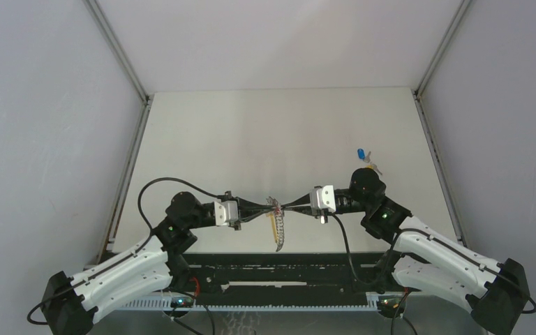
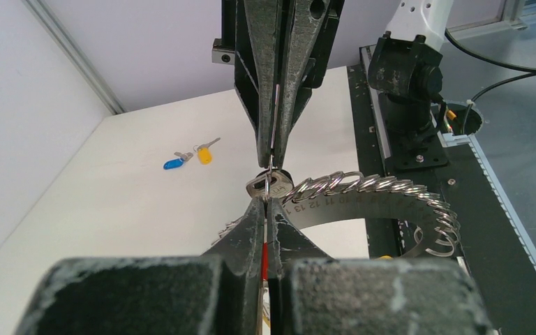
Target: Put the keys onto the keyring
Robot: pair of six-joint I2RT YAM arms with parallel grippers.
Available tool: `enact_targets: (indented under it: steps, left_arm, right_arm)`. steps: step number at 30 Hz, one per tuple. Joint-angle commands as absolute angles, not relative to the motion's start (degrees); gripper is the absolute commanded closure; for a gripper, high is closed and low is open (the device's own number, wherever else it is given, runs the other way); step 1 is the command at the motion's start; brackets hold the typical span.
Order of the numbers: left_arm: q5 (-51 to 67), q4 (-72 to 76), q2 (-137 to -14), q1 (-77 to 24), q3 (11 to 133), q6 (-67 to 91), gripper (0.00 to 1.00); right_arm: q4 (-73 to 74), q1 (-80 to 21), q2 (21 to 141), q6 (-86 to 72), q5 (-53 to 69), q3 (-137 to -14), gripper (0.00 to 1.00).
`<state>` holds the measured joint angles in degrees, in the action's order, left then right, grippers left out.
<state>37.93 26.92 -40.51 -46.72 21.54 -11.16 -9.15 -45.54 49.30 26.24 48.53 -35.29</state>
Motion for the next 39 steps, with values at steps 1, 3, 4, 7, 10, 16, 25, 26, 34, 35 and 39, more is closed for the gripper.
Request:
enact_targets:
  steps: [1,3,4,7,10,16,25,26,34,35,39]
  left_arm:
    - [38.9,31.1,-40.2,-46.5,23.0,-11.6,1.00]
    - [38.9,31.0,-40.3,-46.5,23.1,-11.5,1.00]
    - [39.1,31.0,-40.3,-46.5,23.1,-11.6,1.00]
    - [39.1,31.0,-40.3,-46.5,23.1,-11.5,1.00]
    - [39.1,31.1,-40.3,-46.5,23.1,-11.5,1.00]
    - [38.9,31.0,-40.2,-46.5,22.9,-11.7,1.00]
    - [38.5,30.9,-40.1,-46.5,22.8,-11.7,1.00]
    - [38.6,30.9,-40.0,-46.5,22.8,-11.7,1.00]
    - [38.7,30.8,-40.0,-46.5,22.8,-11.7,1.00]
    - [38.7,30.8,-40.0,-46.5,22.8,-11.7,1.00]
    - [38.5,30.8,-40.1,-46.5,22.8,-11.8,1.00]
  right_arm:
    - [-10.2,-46.1,48.8,27.3,48.3,-37.5,1.00]
    - [-10.3,-46.1,48.7,27.4,48.2,-37.6,1.00]
    - [-10.3,-46.2,48.7,27.4,48.2,-37.6,1.00]
    - [-10.4,-46.5,48.8,27.5,48.0,-37.6,1.00]
    - [-10.5,-46.5,48.7,27.6,47.9,-37.6,1.00]
    - [-9.9,-46.7,48.2,27.9,46.9,-37.6,1.00]
    - [-9.6,-46.8,47.8,28.0,46.4,-37.6,1.00]
    - [-9.6,-46.8,47.8,28.0,46.4,-37.6,1.00]
    - [-9.8,-47.1,48.1,27.8,46.9,-37.6,1.00]
    - [-9.9,-47.1,48.2,27.9,46.9,-37.6,1.00]
    - [-10.0,-47.1,48.3,27.8,47.6,-37.5,1.00]
